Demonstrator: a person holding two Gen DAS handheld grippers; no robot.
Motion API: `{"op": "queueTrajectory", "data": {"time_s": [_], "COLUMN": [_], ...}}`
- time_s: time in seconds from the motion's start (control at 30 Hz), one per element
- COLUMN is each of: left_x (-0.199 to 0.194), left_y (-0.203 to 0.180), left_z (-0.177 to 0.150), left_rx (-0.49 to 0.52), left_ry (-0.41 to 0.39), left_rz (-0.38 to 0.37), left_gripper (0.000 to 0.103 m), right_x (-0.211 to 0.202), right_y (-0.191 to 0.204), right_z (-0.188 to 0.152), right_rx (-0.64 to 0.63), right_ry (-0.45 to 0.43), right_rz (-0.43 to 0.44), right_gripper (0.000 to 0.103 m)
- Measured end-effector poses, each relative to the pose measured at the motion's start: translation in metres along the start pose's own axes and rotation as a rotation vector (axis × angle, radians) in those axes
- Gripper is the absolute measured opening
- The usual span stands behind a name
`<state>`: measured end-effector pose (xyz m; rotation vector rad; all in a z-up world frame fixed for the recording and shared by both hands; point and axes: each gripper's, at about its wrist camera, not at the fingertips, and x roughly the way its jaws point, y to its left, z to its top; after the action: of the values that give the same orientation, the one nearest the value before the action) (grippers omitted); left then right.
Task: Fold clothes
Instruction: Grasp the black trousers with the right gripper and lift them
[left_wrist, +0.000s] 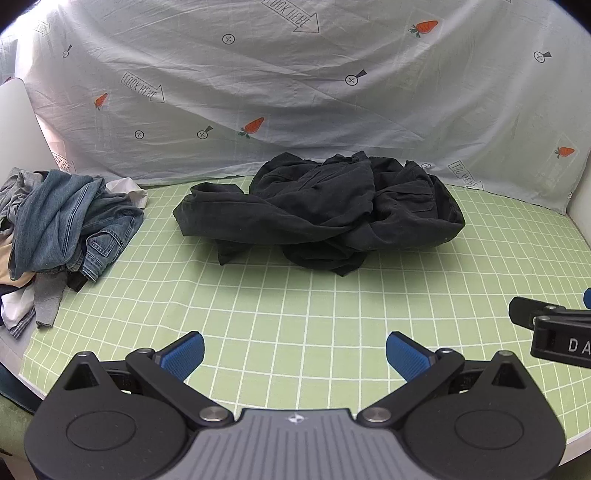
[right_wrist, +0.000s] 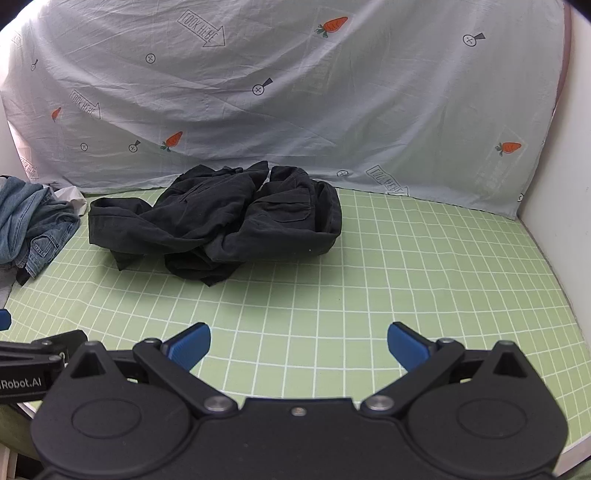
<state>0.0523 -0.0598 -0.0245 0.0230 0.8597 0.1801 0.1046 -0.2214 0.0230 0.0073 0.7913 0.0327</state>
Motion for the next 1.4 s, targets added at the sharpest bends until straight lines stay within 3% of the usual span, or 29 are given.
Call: {"op": "queueTrajectory", "data": {"time_s": [0.23, 0.53, 0.73, 0.93, 1.03, 1.1, 1.23, 1.33, 1.4], "left_x": [0.031, 0.115, 0.179, 0.23, 0.243, 0.248, 0.251, 0.249, 0.245], "left_y": [0.002, 0.021, 0.037, 0.06, 0.068, 0.069, 0.065, 0.061, 0.059], "left_z": [0.027, 0.087, 0.109, 0.115, 0.118, 0.119, 0.12, 0.121, 0.12], "left_rx": [-0.004, 0.053, 0.093, 0.021, -0.021, -0.026, -0.014, -0.021, -0.029], "left_ry": [0.006, 0.073, 0.143, 0.228, 0.245, 0.251, 0.254, 0.252, 0.246], "left_rz": [0.003, 0.012, 0.049, 0.05, 0.052, 0.044, 0.056, 0.073, 0.067], "left_gripper": [0.103, 0.103, 0.103, 0.102, 0.102, 0.102, 0.102, 0.102, 0.102], "right_x": [0.034, 0.118, 0.194, 0.252, 0.27, 0.281, 0.295, 0.296, 0.291], "right_y": [-0.011, -0.007, -0.004, -0.009, -0.013, -0.016, -0.022, -0.026, -0.026], "right_z": [0.022, 0.077, 0.105, 0.11, 0.107, 0.106, 0.102, 0.096, 0.09], "right_rx": [0.034, 0.055, 0.048, 0.066, 0.077, 0.098, 0.152, 0.145, 0.102], "right_ry": [0.021, 0.027, 0.1, 0.177, 0.212, 0.234, 0.274, 0.256, 0.221], "right_rz": [-0.017, -0.121, -0.173, -0.214, -0.211, -0.199, -0.18, -0.177, -0.178], "right_gripper": [0.103, 0.102, 0.092, 0.081, 0.072, 0.06, 0.05, 0.028, 0.021]}}
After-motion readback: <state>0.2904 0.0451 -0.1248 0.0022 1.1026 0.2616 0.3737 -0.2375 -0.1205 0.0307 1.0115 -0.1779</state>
